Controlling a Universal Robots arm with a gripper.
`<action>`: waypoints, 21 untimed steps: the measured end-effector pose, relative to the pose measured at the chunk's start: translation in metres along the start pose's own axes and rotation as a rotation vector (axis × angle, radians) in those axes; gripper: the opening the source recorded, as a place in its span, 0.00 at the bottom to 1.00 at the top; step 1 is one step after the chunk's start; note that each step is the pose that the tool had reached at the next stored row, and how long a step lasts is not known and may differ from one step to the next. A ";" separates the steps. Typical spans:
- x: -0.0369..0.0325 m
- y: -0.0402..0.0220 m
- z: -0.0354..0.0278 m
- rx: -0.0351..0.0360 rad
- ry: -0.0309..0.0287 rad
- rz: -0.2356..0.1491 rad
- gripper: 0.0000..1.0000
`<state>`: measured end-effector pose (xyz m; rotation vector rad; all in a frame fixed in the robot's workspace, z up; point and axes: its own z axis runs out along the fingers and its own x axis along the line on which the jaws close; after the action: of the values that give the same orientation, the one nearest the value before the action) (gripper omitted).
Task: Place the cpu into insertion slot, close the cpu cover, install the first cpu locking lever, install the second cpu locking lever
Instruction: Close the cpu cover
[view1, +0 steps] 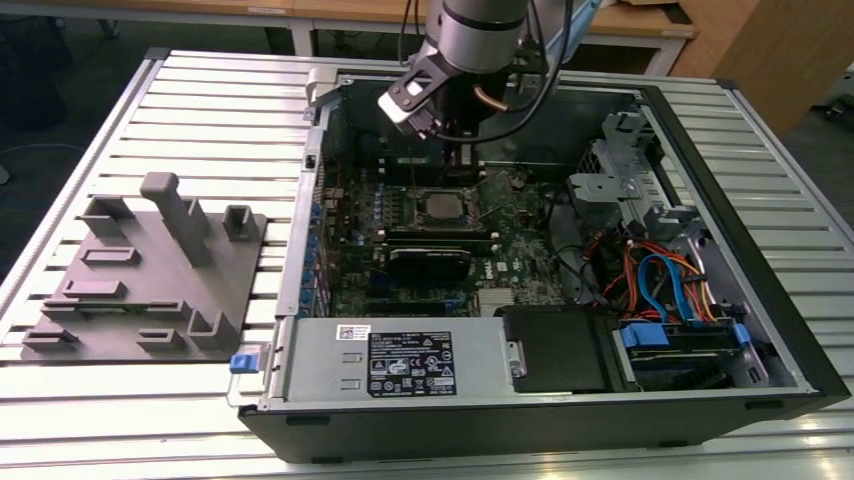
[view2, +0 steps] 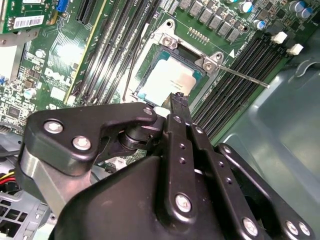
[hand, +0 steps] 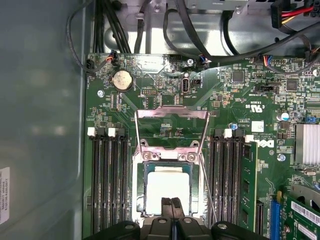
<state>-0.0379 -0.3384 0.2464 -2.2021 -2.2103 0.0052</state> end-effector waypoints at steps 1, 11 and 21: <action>0.0000 0.0000 -0.0006 0.0000 0.0000 0.000 0.10; 0.0001 -0.0001 -0.0080 0.0000 0.0000 0.000 0.10; 0.0002 -0.0001 -0.0090 0.0002 -0.0008 0.000 0.10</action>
<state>-0.0379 -0.3383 0.2554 -2.2023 -2.2107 0.0063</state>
